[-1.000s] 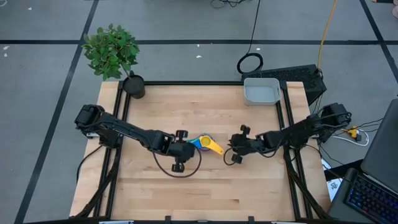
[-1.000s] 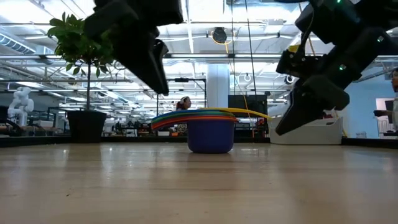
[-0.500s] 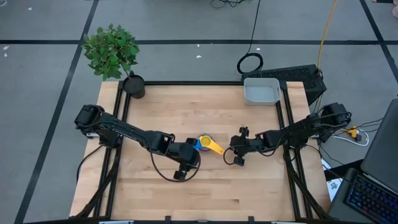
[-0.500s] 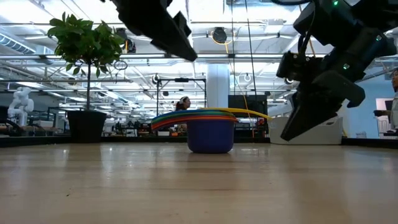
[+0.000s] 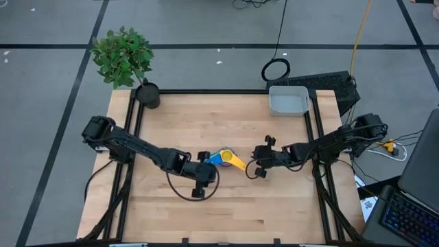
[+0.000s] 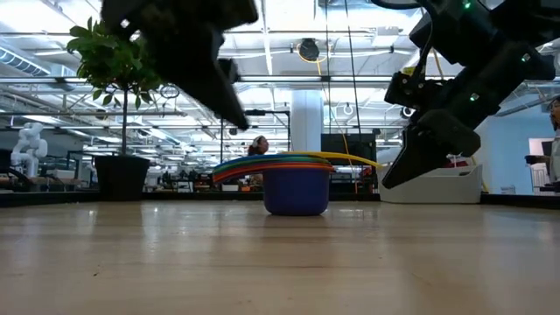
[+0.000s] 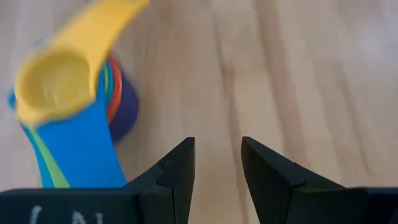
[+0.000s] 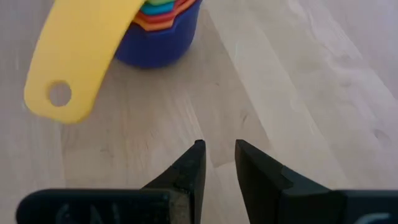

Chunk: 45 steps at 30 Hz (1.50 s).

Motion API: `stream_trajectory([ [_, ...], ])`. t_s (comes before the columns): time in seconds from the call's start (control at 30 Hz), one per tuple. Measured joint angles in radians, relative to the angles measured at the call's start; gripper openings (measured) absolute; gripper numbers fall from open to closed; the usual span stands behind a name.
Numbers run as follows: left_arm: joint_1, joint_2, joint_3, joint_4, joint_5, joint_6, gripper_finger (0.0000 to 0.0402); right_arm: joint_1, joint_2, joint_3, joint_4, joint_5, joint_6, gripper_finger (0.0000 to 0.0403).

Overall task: Nest measuring cups in basket
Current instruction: Stack the yellow measuring cup on top of the blue measuring cup

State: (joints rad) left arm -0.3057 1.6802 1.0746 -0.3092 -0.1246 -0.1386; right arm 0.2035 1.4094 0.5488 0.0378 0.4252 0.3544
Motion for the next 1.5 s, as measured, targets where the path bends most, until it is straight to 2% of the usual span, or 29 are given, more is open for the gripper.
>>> stream_trajectory([
  [0.27, -0.023, 0.000, -0.102, 0.020, -0.007, -0.105, 0.0136, -0.029, 0.000, 0.000, 0.023, 0.051, -0.003, 0.0079],
  [0.57, -0.025, 0.001, -0.191, 0.034, -0.060, -0.219, 0.0136, -0.019, 0.000, 0.043, 0.087, -0.038, -0.002, 0.0079],
  [0.8, -0.025, 0.001, -0.244, 0.096, -0.070, -0.260, 0.0136, 0.027, 0.000, 0.092, 0.042, -0.038, -0.007, 0.0079],
  [0.9, -0.026, 0.001, -0.256, 0.098, -0.070, -0.275, 0.0136, 0.029, 0.000, 0.092, -0.016, -0.024, -0.010, 0.0079],
  [1.03, -0.039, 0.001, -0.274, 0.097, -0.070, -0.286, 0.0136, 0.027, 0.001, 0.092, -0.145, 0.096, 0.012, 0.0079],
  [1.1, -0.045, 0.001, -0.282, 0.096, -0.076, -0.291, 0.0136, 0.026, 0.001, 0.092, -0.146, 0.097, 0.034, 0.0079],
  [1.33, -0.041, -0.004, -0.315, 0.000, -0.244, -0.361, 0.0136, 0.028, 0.021, 0.092, -0.062, 0.045, 0.055, 0.0079],
  [1.5, -0.020, -0.004, -0.329, -0.011, -0.294, -0.350, 0.0136, 0.027, 0.067, 0.092, -0.047, 0.042, 0.080, 0.0079],
])
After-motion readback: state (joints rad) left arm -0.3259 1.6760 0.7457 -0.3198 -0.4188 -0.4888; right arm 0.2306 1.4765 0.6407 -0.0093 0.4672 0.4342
